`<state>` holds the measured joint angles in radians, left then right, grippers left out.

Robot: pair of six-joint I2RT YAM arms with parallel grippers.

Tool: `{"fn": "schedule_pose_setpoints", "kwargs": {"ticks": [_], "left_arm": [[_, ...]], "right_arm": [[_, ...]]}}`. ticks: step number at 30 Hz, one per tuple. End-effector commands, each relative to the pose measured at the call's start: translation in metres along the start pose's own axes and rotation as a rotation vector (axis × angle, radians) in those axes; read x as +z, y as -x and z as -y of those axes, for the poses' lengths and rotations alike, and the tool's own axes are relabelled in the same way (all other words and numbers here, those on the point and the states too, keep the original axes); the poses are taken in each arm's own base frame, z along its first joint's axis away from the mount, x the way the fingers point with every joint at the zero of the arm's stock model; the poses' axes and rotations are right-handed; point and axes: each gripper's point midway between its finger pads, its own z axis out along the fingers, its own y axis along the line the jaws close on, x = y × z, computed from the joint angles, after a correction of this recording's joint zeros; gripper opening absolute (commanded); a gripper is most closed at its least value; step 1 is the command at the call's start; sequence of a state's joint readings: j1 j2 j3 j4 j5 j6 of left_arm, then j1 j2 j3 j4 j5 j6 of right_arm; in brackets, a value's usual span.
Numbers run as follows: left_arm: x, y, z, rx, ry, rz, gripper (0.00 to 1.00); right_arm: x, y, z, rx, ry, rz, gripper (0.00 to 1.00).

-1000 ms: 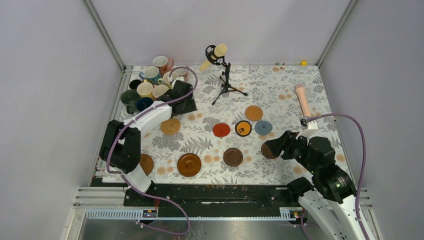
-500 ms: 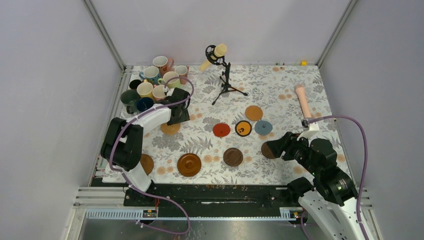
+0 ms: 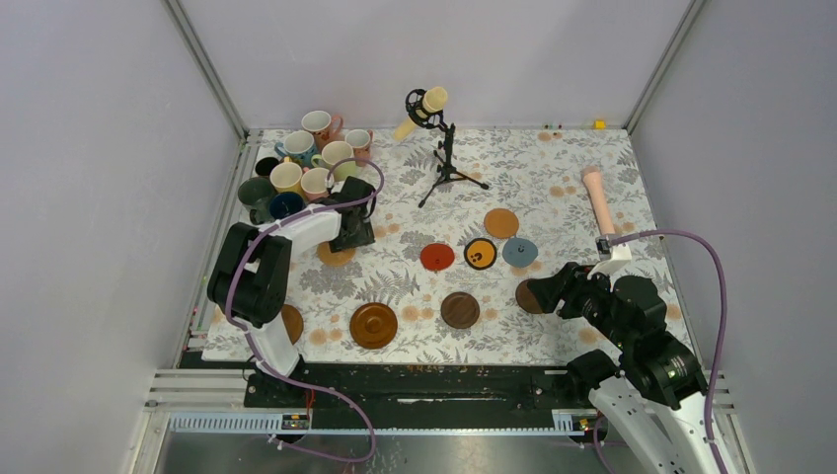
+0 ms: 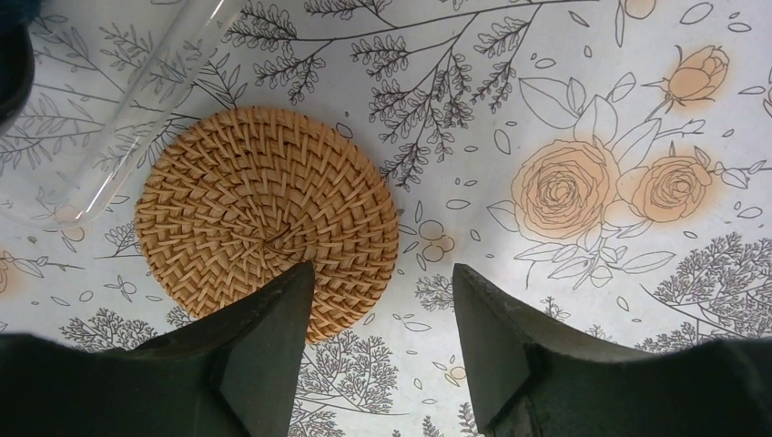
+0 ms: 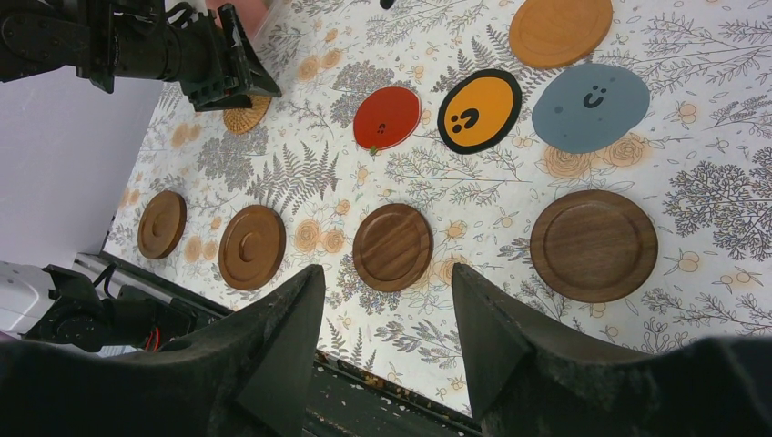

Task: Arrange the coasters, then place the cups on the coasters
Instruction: Move the coaster to the center of the board.

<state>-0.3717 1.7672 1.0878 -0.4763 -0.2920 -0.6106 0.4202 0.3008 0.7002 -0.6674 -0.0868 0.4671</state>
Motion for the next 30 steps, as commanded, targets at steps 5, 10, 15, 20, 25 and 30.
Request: {"fn": "schedule_pose_setpoints", "kwargs": {"ticks": [5, 10, 15, 20, 25, 30], "left_arm": [[0.000, 0.000, 0.031, -0.007, -0.153, -0.034, 0.58], [-0.003, -0.003, 0.049, 0.023, -0.220, -0.051, 0.58], [-0.012, -0.007, 0.074, 0.073, -0.277, -0.051, 0.58], [-0.018, -0.013, 0.103, 0.117, -0.332, -0.054, 0.58], [-0.026, -0.019, 0.133, 0.149, -0.395, -0.065, 0.58], [-0.030, -0.028, 0.142, 0.164, -0.370, -0.086, 0.58]], "right_arm": [[-0.003, 0.010, -0.001, -0.021, -0.004, 0.035, 0.62], [-0.004, 0.011, -0.002, -0.022, -0.001, 0.041, 0.62], [-0.005, 0.012, -0.003, -0.025, 0.000, 0.041, 0.62], [-0.006, 0.014, -0.004, -0.027, 0.002, 0.047, 0.62], [-0.008, 0.016, -0.003, -0.029, -0.006, 0.049, 0.62], [-0.010, 0.017, -0.003, -0.032, -0.010, 0.053, 0.62]]}}
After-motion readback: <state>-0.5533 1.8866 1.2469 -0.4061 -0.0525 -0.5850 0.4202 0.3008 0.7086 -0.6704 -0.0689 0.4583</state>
